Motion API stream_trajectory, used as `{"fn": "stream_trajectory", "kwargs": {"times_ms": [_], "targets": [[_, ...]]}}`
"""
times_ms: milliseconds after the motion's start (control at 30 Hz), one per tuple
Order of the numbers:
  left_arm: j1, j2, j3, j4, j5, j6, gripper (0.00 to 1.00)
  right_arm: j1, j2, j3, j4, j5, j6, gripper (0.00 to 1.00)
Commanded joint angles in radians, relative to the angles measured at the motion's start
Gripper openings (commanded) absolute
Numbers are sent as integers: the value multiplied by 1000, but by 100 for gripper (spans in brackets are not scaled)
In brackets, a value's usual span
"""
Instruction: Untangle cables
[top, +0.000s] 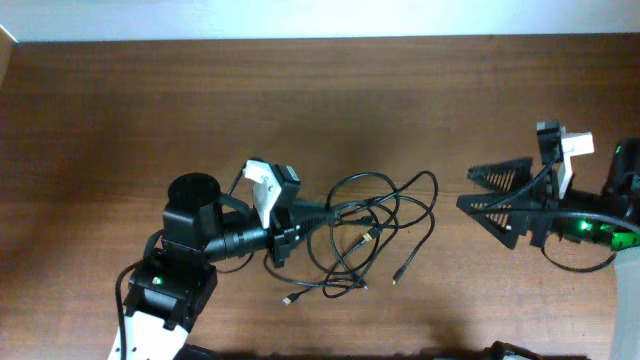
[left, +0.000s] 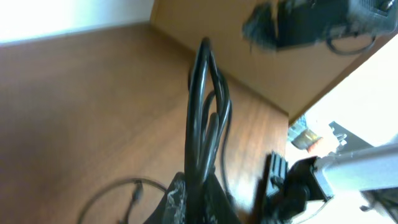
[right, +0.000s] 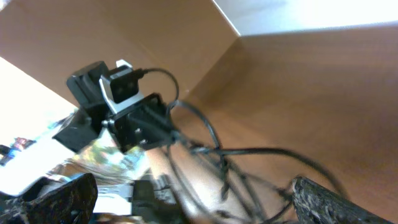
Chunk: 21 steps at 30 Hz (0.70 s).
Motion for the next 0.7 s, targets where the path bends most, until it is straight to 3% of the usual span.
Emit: {"fn": "stream_trajectory", "kwargs": {"times_ms": [0, 133, 267, 533, 567, 667], "targets": [[2, -5, 13, 66, 29, 37, 0, -5, -5, 4, -69, -71, -6, 99], [1, -5, 13, 93, 29, 37, 0, 46, -4, 4, -138, -85, -7, 99], [-100, -5, 13, 180, 24, 60, 0, 95, 25, 4, -139, -84, -6, 99], [-250, 11, 13, 234, -121, 81, 0, 95, 82, 4, -142, -89, -7, 100], [-268, 24, 13, 235, -153, 81, 0, 95, 82, 4, -141, -92, -7, 96], [-323, 95, 13, 272, -184, 80, 0, 95, 81, 4, -138, -92, -7, 45]]}}
